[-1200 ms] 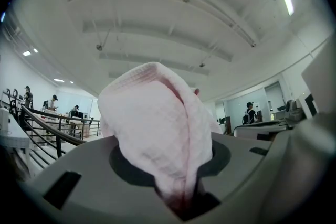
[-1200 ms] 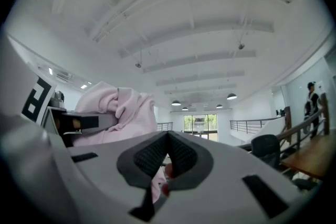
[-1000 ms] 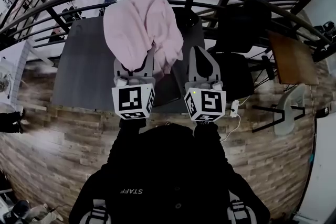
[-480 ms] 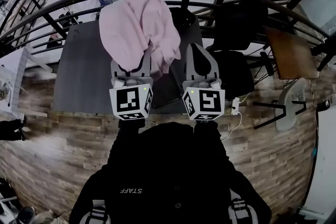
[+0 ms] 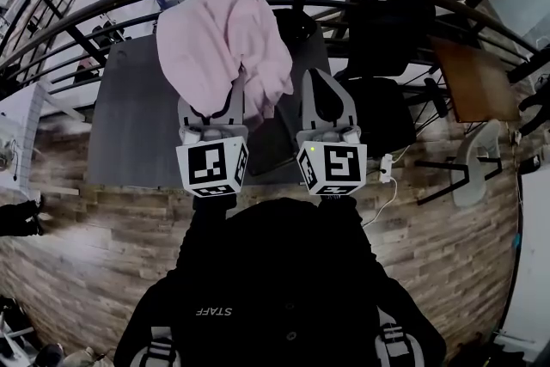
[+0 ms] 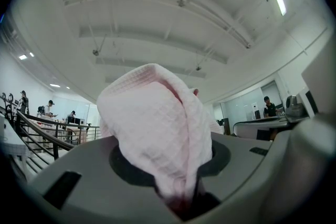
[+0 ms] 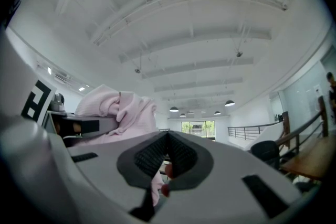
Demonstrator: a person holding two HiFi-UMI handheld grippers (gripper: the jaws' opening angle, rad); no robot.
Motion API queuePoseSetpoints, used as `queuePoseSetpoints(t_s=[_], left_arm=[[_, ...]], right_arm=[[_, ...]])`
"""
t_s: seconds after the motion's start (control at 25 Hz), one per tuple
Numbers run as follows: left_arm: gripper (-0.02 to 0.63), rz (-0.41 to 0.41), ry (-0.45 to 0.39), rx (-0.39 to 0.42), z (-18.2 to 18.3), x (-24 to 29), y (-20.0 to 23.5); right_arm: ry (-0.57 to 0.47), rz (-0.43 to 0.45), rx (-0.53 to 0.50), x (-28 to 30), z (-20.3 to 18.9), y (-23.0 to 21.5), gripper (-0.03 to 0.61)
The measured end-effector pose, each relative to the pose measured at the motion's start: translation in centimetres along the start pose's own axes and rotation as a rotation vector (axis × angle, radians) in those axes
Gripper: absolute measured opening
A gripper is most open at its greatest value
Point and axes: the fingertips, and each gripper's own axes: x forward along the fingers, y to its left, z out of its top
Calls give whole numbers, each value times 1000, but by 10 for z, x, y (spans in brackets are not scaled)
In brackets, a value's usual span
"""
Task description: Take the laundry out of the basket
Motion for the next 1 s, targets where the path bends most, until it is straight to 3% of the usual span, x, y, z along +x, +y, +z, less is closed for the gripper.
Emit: queuePoseSetpoints(t_s=[1.0], left_arm=[[166, -11, 41, -12, -19, 12, -5]], right_arm=[[23, -34, -4, 4, -14, -15, 14]])
